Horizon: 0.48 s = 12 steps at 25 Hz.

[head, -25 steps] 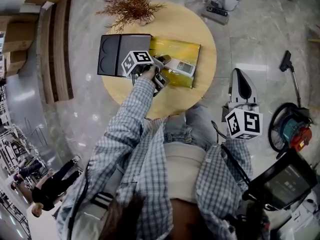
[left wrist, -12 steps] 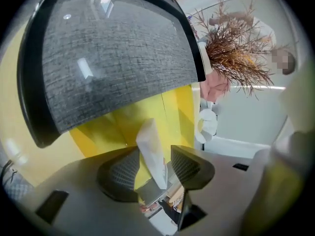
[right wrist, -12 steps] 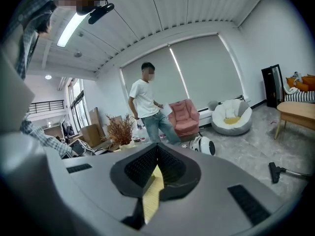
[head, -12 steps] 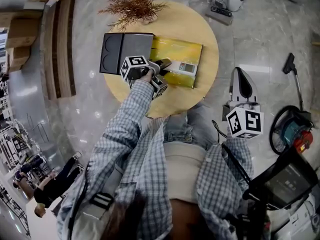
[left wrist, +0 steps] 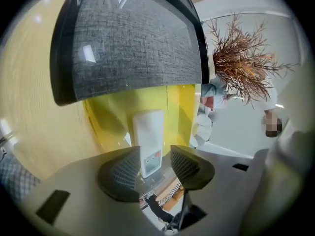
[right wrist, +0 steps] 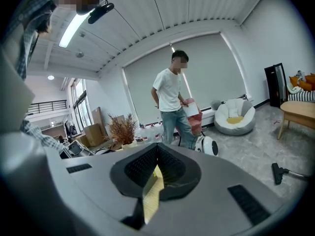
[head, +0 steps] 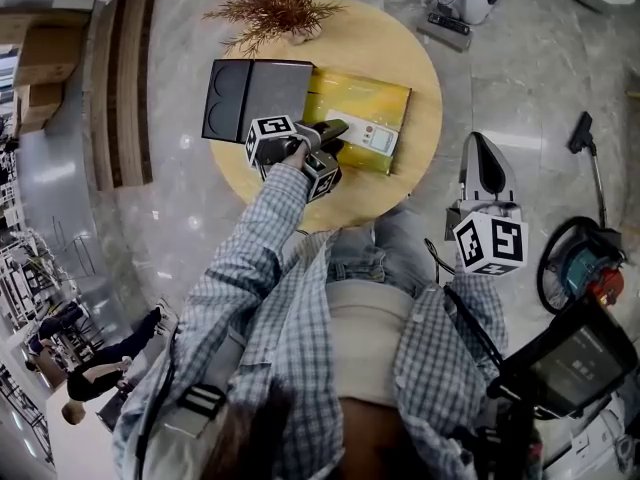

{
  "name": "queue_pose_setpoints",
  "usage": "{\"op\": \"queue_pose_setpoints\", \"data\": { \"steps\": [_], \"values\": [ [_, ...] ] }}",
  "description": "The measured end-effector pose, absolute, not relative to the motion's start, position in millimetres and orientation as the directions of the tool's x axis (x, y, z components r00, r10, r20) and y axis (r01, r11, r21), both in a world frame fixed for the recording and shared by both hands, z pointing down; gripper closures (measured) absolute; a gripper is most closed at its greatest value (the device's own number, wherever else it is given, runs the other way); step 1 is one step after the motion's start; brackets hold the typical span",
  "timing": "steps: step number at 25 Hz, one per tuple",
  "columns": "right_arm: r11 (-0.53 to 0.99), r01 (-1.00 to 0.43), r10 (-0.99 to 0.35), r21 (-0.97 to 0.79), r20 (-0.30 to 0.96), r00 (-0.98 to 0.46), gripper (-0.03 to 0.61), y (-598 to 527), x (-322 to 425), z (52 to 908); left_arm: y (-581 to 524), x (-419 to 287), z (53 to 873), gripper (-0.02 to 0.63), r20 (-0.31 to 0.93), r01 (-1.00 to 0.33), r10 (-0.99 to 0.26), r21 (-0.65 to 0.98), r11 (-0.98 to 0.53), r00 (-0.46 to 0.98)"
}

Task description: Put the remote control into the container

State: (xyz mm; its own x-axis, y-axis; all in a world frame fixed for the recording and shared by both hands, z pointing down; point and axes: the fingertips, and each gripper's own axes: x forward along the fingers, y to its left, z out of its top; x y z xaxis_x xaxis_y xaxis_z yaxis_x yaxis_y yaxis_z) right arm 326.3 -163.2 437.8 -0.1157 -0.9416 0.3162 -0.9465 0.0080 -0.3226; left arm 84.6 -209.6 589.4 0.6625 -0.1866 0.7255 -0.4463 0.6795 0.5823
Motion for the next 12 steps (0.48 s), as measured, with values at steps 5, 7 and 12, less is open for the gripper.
{"op": "queue_pose_setpoints", "data": {
  "steps": [5,7,12],
  "values": [
    [0.029,-0.946,-0.94,-0.322,0.313,-0.135,0.574,-164.4,323.4,437.9,-221.2,98.7,570.6,0.414,0.597,-0.39,-0.291,0.75,0.534,0.748],
    [0.036,-0.946,-0.939,-0.321,0.314,-0.142,0.574,-163.7,322.8,438.1,-230.4,100.6,557.3,0.436,0.533,-0.395,-0.352,0.831,0.392,0.769],
    [0.078,-0.943,-0.93,-0.323,0.317,-0.186,0.574,-162.6,314.4,440.7,-245.1,104.8,496.7,0.606,0.351,-0.433,-0.51,0.9,-0.048,0.786]
  ]
}}
